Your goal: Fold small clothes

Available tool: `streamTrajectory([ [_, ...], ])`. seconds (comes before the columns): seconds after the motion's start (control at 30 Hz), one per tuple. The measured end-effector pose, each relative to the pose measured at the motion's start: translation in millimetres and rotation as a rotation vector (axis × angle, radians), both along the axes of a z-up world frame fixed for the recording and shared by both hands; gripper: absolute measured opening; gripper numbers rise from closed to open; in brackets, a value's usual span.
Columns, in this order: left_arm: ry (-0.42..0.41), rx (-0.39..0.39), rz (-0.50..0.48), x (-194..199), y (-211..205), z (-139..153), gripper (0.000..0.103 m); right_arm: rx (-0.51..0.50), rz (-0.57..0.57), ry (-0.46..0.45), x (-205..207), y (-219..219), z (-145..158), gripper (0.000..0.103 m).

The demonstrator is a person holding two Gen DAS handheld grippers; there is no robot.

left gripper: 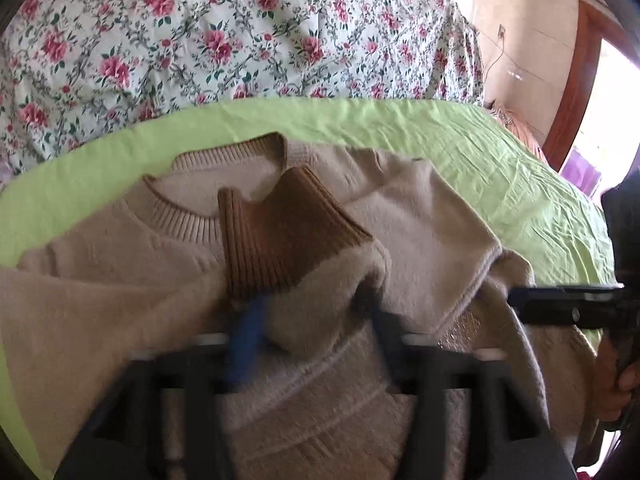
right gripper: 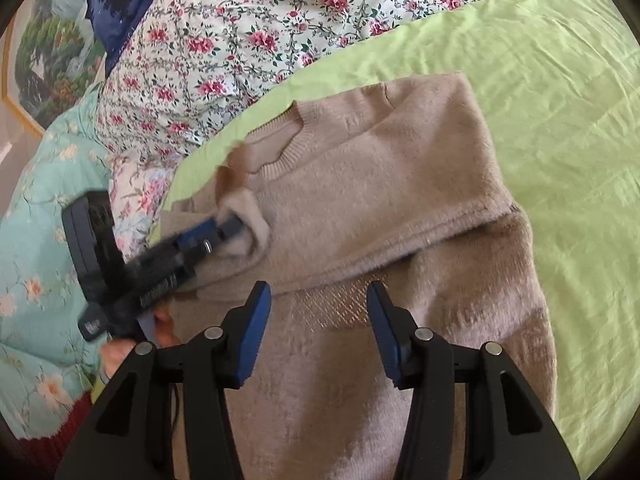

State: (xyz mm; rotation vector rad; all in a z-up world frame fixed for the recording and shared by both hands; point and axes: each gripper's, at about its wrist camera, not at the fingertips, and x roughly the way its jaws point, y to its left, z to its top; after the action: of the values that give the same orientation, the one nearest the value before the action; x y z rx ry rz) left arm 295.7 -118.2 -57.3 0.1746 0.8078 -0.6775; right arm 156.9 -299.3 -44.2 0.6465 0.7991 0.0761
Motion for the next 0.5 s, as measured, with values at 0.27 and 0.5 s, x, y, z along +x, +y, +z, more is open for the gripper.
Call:
streamTrajectory([
  [0.27, -0.034, -0.003, 0.111, -57.1, 81.9, 11.4, 0.079, 0.021, 0.026, -0.044, 47.1, 1.0, 10.6, 0.052],
  [0.5, 0.049, 0.051, 0.481, -49.5, 194.5, -14.7, 0.079, 0.119, -0.005, 0.032, 114.4, -13.7, -24.0, 0.056],
])
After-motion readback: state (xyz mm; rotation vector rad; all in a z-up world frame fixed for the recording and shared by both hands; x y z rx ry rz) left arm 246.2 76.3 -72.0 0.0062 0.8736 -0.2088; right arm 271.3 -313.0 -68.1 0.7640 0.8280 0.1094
